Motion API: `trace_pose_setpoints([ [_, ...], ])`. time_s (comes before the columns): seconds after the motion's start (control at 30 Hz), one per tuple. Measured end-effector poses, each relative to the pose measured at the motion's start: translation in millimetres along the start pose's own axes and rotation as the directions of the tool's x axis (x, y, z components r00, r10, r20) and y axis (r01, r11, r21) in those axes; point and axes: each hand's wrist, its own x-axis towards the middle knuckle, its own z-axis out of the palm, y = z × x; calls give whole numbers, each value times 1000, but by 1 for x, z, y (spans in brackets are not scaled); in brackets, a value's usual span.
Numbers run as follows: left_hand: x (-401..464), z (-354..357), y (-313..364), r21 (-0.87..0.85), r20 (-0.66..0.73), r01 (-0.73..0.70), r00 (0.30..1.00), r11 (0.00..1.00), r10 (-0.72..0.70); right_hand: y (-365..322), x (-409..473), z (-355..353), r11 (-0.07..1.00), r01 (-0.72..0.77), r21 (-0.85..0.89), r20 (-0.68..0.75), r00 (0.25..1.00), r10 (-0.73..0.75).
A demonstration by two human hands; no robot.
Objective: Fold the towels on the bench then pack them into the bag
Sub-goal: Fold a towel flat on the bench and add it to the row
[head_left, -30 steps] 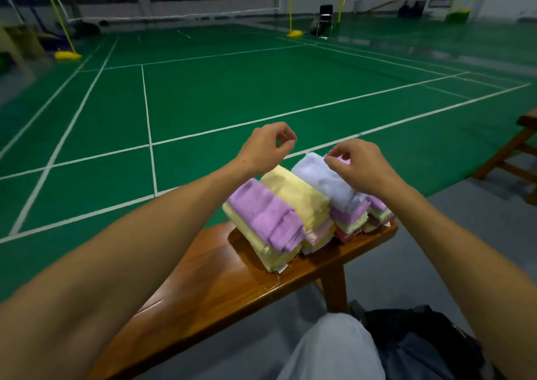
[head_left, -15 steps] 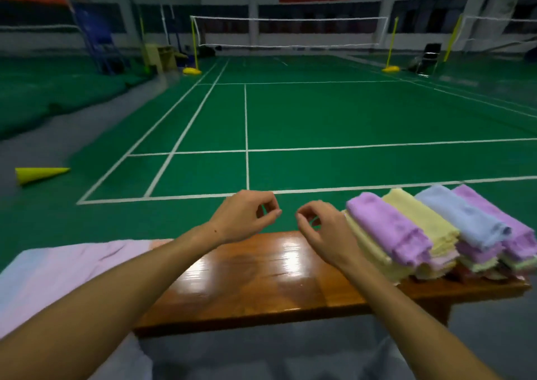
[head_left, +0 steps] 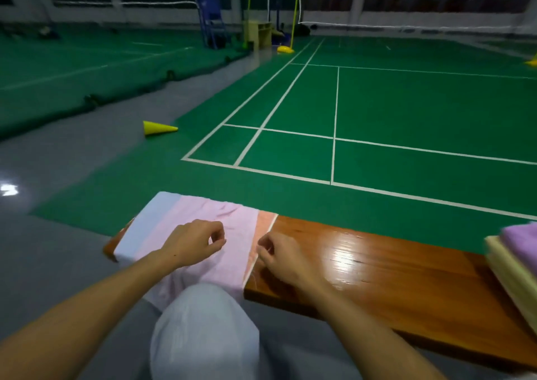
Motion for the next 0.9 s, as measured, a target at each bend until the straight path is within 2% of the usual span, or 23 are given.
trace_pose_setpoints([
  [0.17,-5,29,-50,23,80,216,973,976,-217,-26,25,39,984,-166,-58,35,985,168],
  [0.3,-1,44,-59,10,-25,312,950,950,-312,-34,43,49,924,-371,-90,18,927,374],
  [0.37,-1,46,-62,22,-78,368,928,930,-365,-37,52,52,898,-436,-56,34,898,438],
  [0.47,-1,48,-69,127,-101,409,912,904,-398,-38,60,55,870,-492,27,73,869,489],
  [0.63,3,45,-68,215,-87,411,912,886,-402,-28,62,51,818,-423,390,17,892,453],
  [0.7,5,39,-60,132,-80,412,911,901,-405,-26,55,42,787,-309,533,-51,917,395],
  [0.77,10,30,-46,-24,-123,386,915,922,-386,-23,47,31,737,-186,650,-149,920,363],
  [0.83,15,18,-27,-118,-129,334,928,935,-348,-17,40,17,675,-118,728,-210,899,384],
  [0.9,19,6,-5,-122,-95,276,953,953,-288,-8,32,-4,646,-86,758,-262,867,423],
])
